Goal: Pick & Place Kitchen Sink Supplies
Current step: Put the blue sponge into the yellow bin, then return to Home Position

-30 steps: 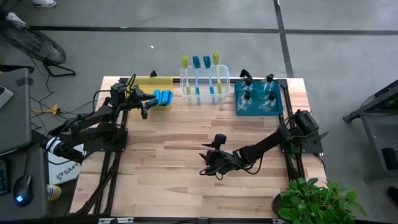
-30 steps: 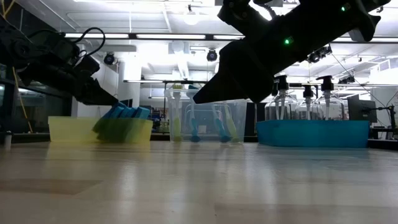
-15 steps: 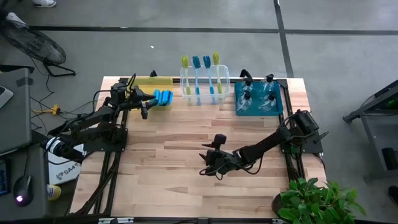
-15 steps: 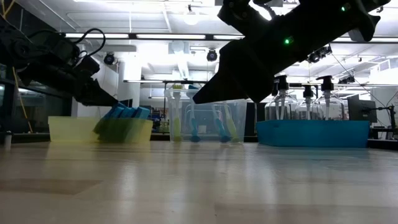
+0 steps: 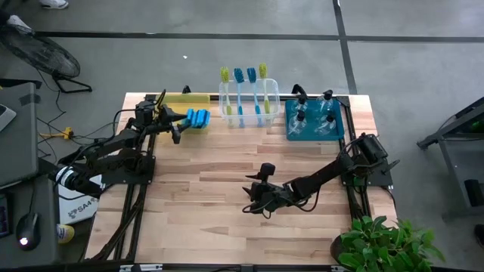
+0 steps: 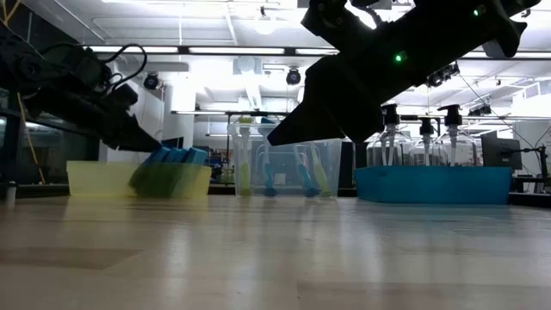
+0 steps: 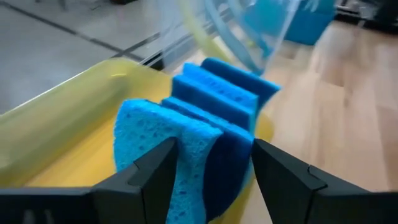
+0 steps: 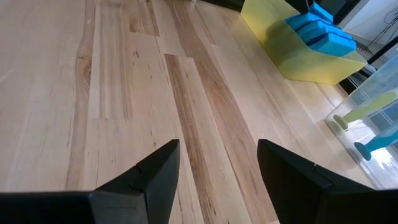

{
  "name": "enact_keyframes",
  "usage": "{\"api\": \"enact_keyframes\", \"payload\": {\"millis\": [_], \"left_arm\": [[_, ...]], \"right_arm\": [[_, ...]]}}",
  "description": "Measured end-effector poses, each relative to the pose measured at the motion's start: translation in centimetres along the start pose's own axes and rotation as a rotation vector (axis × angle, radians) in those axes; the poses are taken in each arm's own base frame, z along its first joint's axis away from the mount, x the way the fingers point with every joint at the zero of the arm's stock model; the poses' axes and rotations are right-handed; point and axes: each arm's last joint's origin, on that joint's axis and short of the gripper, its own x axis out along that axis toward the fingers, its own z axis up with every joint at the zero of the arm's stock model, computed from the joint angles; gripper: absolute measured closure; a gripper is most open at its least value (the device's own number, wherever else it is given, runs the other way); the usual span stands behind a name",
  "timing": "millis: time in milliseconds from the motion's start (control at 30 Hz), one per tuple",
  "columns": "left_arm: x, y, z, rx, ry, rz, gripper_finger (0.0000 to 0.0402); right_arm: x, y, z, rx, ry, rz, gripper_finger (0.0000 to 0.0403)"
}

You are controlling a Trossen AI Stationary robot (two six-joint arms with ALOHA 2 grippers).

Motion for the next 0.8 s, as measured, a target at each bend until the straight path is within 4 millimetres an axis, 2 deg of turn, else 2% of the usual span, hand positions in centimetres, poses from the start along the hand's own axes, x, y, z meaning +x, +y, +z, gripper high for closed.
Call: {"api": "enact_keyframes", "payload": {"millis": [500, 800], "left_arm": [[-1.0, -0.6, 0.0, -0.036, 0.030, 0.019, 0.0197], [-2.6, -1.6, 1.3, -0.116, -0.080, -0.017, 0.0197]], "right_arm": [[0.0, 0.0, 0.0, 0.019, 0.000, 0.000, 0.0194], [0.0, 0.1, 0.0, 0.048, 0.003, 0.050, 0.0194]]}}
